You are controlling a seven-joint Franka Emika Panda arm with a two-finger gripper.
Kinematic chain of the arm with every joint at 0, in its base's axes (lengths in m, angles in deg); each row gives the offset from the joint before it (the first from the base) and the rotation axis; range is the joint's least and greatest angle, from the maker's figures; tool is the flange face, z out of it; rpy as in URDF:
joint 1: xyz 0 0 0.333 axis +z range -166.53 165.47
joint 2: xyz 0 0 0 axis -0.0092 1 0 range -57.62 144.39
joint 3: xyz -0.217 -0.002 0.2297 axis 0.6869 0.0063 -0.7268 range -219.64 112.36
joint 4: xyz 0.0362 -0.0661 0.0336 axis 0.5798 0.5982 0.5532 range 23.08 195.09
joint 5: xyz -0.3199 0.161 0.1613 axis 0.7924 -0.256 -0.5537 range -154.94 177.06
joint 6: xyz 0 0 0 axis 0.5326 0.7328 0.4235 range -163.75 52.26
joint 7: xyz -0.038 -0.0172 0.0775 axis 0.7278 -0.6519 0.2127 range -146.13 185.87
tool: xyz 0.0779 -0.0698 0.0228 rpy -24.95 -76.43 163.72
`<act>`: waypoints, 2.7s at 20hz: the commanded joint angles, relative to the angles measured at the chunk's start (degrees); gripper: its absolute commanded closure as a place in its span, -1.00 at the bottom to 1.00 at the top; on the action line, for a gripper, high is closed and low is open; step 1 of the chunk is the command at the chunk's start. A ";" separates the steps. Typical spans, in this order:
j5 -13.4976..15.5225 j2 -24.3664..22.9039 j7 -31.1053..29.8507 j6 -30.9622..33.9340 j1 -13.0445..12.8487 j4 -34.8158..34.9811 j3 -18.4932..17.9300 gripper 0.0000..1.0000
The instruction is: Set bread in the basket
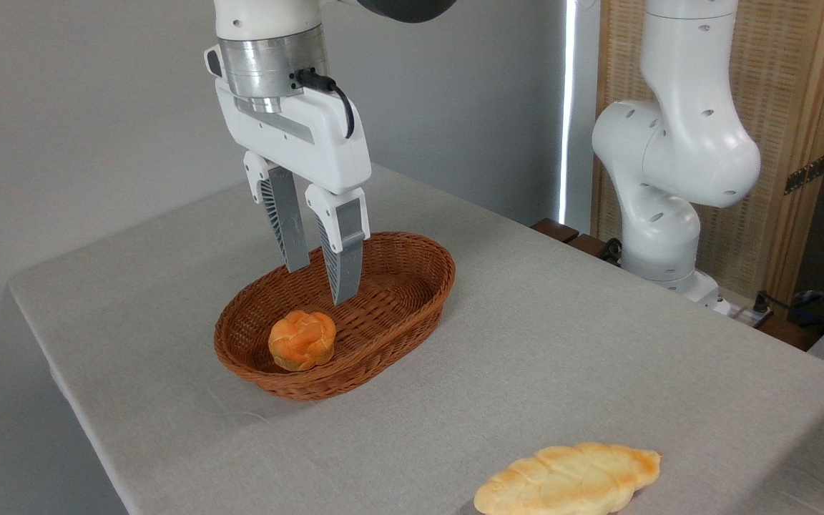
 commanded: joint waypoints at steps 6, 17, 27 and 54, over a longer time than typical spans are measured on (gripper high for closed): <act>0.54 -0.34 0.94 1.71 -0.35 -0.98 -0.44 -1.00; 0.45 -2.18 5.94 0.48 -0.26 0.95 -3.95 -1.00; -2.01 -6.93 27.65 -10.51 0.26 16.59 -14.15 -1.00; -9.92 -5.87 43.57 -30.46 0.62 31.19 -24.35 -1.00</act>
